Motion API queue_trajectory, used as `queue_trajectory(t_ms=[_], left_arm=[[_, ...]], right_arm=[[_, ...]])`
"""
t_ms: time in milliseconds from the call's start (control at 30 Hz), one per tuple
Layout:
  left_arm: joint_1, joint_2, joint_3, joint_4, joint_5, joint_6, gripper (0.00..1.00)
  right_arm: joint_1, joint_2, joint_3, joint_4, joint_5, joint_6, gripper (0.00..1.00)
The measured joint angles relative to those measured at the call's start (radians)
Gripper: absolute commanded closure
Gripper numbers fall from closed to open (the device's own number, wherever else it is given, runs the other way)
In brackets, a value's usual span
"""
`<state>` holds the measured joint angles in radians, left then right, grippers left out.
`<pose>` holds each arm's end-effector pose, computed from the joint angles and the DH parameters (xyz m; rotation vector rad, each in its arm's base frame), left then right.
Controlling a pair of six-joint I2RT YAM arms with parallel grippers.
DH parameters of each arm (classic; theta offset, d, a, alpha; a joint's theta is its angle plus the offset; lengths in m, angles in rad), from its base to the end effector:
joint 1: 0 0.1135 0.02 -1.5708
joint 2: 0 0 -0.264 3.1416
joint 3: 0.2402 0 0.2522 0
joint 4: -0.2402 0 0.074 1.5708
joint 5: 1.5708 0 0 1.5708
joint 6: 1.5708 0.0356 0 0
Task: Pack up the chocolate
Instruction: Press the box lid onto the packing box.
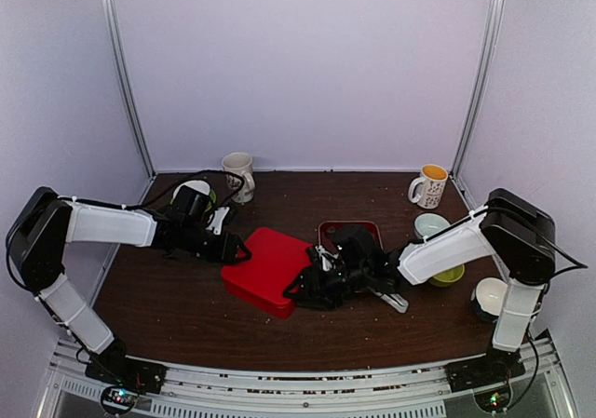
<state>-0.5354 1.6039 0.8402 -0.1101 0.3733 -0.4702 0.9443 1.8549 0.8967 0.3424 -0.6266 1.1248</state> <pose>0.2651 -0.1724 0.1691 0.2598 2.5608 -0.8745 0.1988 0.3103 0.1416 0.2024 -2.6635 -1.6078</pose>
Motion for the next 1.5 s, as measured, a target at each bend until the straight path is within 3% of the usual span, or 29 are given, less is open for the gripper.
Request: queue_trajectory(t_ms=[300,933,1300,1500], left_arm=[[-0.021,-0.016,0.021,-0.07,-0.032,0.009,0.39],[-0.022,-0.068,0.035,-0.15,-0.048,0.016,0.43],[0.0,-0.11,0.035,-0.153,-0.042,0.023,0.35],[0.045,-0.095,0.035,-0.144,-0.028,0.047,0.41]], right_arm=[[-0.051,-0.111,-0.032,-0.011,0.061,-0.06,0.3],[-0.065,-0.111,0.007,-0.062,0.099,-0.079,0.47],[-0.065,-0.108,0.052,-0.128,0.11,-0.099,0.4],[-0.065,-0.109,0.011,-0.136,0.149,-0.076,0.42]])
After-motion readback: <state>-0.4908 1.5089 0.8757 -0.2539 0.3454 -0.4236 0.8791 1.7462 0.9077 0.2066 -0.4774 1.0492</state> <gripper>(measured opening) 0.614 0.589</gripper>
